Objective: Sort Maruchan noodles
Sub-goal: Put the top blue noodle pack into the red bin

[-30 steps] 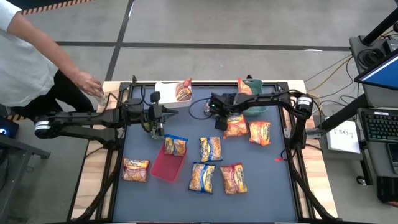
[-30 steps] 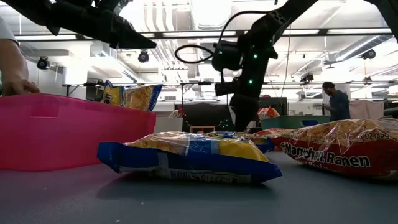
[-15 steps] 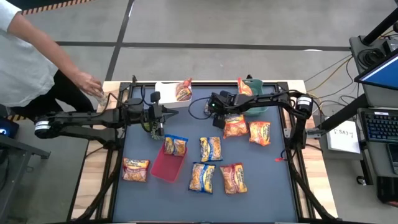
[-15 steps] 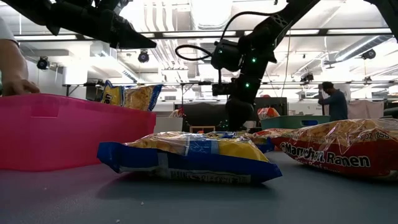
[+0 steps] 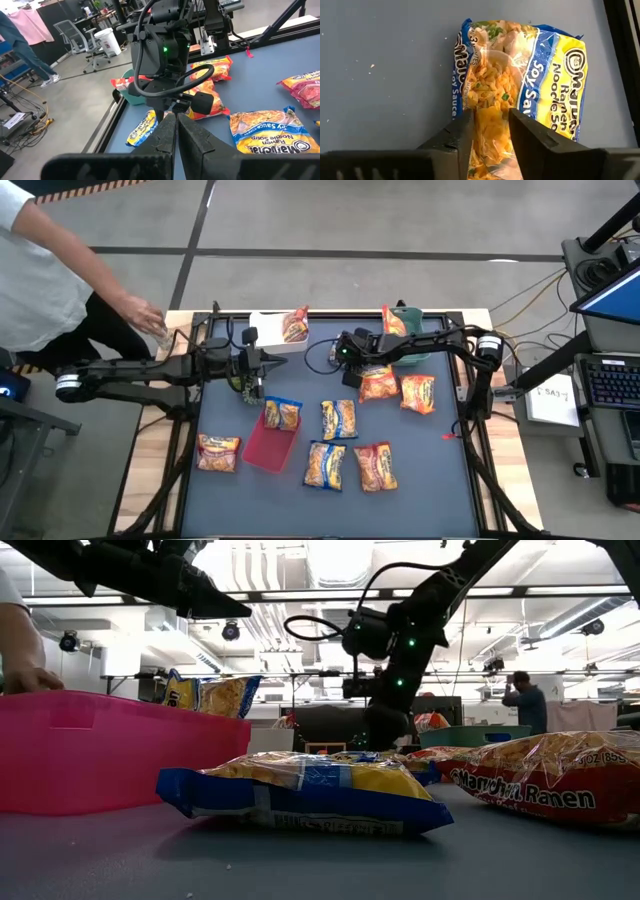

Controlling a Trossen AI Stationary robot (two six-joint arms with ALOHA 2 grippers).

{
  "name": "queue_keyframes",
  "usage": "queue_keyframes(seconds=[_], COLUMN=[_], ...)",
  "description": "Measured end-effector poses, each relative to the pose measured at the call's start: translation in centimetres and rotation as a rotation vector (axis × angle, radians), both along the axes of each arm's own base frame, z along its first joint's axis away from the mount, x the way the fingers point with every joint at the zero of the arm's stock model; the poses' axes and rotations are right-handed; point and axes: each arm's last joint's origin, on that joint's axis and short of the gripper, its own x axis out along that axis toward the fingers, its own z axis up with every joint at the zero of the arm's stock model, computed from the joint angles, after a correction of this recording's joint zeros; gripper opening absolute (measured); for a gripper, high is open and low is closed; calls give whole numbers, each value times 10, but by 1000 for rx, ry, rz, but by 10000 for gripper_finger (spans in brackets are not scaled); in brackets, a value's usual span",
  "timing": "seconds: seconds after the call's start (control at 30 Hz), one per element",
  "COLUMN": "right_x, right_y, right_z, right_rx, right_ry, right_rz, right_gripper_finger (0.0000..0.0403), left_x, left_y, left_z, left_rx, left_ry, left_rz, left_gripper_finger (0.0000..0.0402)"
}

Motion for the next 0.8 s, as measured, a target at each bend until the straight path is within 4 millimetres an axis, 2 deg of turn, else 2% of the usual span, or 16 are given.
queue_keyframes(seconds=[0.27,0.53,0.8], right_x=[-1,3,14], right_y=[1,5,39], right_z=[-2,-2,-2], right_rx=[4,41,78], right_ry=[-14,-53,-67], right_rz=[13,56,182], right_gripper_finger=[16,9,8], left_x=[0,0,1], left_y=[0,0,0], left_z=[1,2,3], left_rx=[2,-14,-91], left_ry=[-13,-29,-55], left_rz=[0,3,18], left_gripper_finger=[0,0,0])
